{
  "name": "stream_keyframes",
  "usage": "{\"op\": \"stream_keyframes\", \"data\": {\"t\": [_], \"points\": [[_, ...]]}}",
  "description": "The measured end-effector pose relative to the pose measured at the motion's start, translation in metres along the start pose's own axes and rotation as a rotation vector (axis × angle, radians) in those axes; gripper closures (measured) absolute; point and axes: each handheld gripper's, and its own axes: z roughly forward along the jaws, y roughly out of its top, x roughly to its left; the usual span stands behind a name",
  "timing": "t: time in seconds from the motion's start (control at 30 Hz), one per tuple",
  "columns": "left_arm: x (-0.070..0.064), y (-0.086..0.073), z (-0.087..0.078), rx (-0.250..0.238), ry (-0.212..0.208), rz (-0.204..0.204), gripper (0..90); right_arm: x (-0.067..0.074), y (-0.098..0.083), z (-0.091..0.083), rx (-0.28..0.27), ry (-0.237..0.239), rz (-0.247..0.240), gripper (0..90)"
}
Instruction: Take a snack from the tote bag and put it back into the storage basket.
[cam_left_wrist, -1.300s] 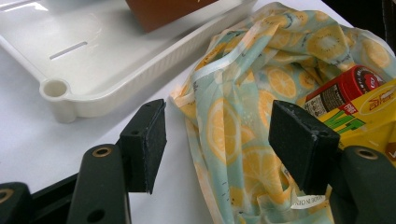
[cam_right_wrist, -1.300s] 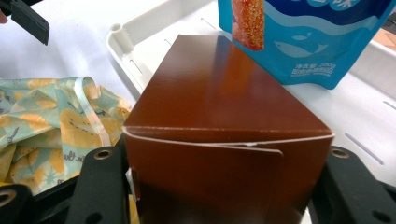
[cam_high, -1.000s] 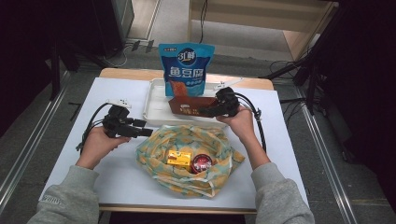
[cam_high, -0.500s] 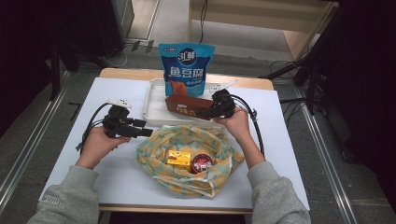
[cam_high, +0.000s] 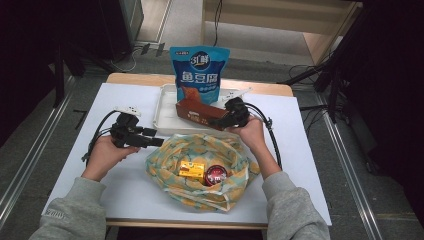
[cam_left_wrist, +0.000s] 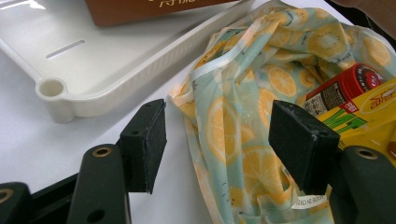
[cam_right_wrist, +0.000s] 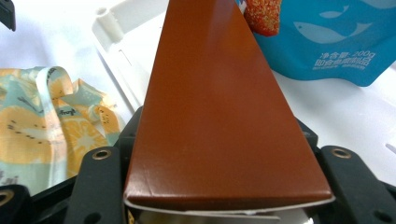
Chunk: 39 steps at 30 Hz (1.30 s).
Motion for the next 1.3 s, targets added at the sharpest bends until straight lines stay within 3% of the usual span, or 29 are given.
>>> {"op": "stream_keyframes", "data": {"t": [0.63,1.1,1.2,1.3], "points": [[0.001,0.000,0.002,0.004,-0.007,0.002,37.1,-0.013,-0.005,0.013,-0.002,0.006,-0.005,43.2],[0.000,-0.001,0.003,0.009,-0.009,0.000,37.1,-0.020,-0.007,0.019,-0.027,0.016,0.025,41.2],[0.000,-0.001,0.003,0.006,-0.009,0.003,37.1,-0.022,-0.008,0.020,-0.008,0.026,0.051,39.6],[0.001,-0.001,0.002,0.004,-0.007,0.004,37.1,-0.023,-0.009,0.022,0.030,0.013,0.046,35.2]]}}
